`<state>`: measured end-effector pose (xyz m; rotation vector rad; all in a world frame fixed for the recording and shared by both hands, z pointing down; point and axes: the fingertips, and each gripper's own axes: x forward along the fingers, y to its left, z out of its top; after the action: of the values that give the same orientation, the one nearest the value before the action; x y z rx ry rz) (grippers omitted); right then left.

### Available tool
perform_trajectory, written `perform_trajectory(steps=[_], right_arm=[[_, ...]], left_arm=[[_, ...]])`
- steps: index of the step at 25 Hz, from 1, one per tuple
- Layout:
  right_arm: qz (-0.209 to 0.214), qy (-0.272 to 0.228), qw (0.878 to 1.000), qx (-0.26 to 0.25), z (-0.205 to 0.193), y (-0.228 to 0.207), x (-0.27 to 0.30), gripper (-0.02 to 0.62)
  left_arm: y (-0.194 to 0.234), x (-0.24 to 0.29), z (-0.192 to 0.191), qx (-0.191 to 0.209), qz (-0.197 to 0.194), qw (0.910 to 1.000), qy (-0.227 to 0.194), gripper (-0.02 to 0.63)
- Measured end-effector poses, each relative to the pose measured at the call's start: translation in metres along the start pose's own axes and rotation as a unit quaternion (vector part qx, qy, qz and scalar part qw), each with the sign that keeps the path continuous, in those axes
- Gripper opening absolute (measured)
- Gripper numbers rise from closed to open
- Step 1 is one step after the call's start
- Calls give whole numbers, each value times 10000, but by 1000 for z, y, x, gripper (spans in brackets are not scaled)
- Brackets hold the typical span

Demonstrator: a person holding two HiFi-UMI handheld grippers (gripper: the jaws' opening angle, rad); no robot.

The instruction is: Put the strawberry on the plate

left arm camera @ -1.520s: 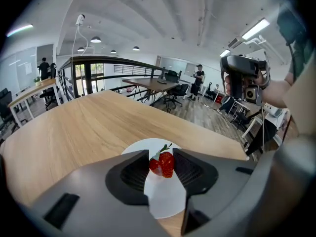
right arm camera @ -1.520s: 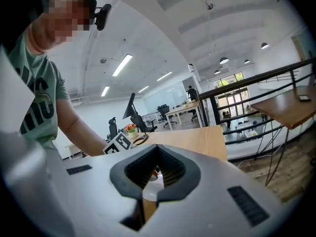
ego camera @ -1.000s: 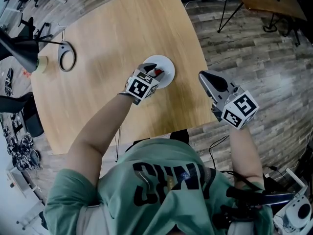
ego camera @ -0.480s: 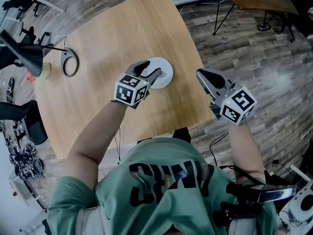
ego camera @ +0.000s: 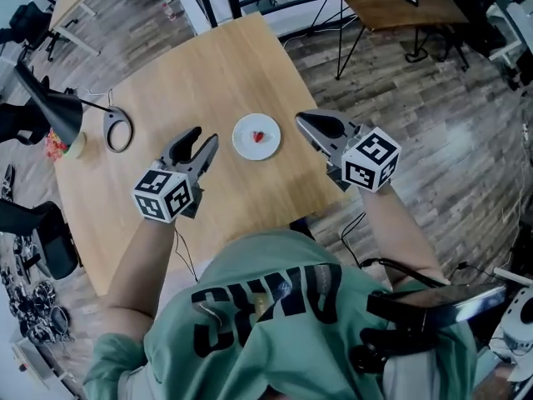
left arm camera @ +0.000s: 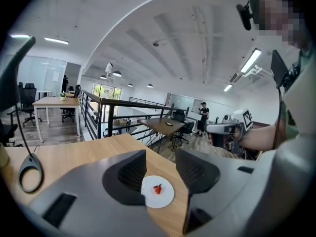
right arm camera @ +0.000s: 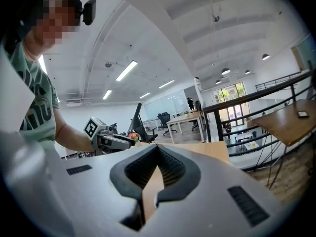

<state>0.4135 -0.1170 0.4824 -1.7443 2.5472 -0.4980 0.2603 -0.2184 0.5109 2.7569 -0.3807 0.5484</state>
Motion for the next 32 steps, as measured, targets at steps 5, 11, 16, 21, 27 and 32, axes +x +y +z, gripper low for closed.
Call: perform_trajectory(steps=[5, 11, 16, 21, 27, 32], right_arm=[[146, -8, 9998, -116, 31, 32, 6, 5], [253, -187, 9989, -340, 69, 67, 20, 5], [498, -241, 9973, -481, 89, 97, 37, 5], [724, -323, 9950, -615, 111, 131, 59, 5], [950, -247, 9926, -710, 122, 167, 86, 5], [1055, -125, 9928, -558, 102, 177, 95, 4]], left_arm=[[-3, -77, 23, -92, 242, 9982, -533, 117], [13, -170, 36, -270, 710, 9900, -1186, 5], [25, -233, 43, -421, 1000, 9799, -1672, 5], [40, -288, 44, -538, 1241, 9692, -2057, 5], [55, -331, 39, -670, 1366, 9607, -2320, 5], [59, -332, 15, -874, 1373, 9606, -2254, 5]])
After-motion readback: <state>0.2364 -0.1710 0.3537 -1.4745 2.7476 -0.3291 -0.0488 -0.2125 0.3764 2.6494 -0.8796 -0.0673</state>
